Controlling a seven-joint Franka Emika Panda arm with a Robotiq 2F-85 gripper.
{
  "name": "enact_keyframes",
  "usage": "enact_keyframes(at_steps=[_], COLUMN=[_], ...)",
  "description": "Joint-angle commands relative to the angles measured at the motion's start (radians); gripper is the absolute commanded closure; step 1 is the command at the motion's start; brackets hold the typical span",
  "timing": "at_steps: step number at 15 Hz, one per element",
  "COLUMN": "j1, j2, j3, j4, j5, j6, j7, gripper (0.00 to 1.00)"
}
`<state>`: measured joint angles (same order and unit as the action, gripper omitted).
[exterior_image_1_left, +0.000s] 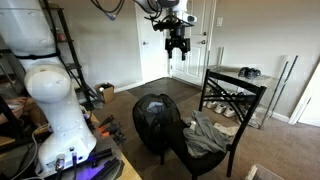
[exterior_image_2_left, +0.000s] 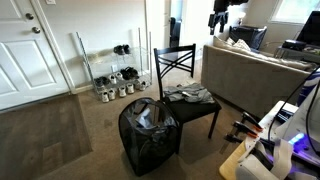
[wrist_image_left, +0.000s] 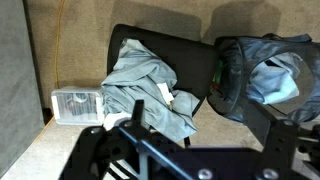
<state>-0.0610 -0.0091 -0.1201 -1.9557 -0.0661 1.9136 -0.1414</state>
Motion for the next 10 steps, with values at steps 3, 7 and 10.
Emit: enact_keyframes(at_steps=[3,7,10], j1=[-0.007,0.023,0.010], j2=[0.240,0.316,0.397], j3=[0.008,-0.013,0.004], j4=[0.218,0.260,0.321], j5=[-0.045,-0.149,-0.109], j6=[0.052,0.070,-0.020], j7=[0.129,0.385,0.356], gripper=[0.00,0.00,0.00])
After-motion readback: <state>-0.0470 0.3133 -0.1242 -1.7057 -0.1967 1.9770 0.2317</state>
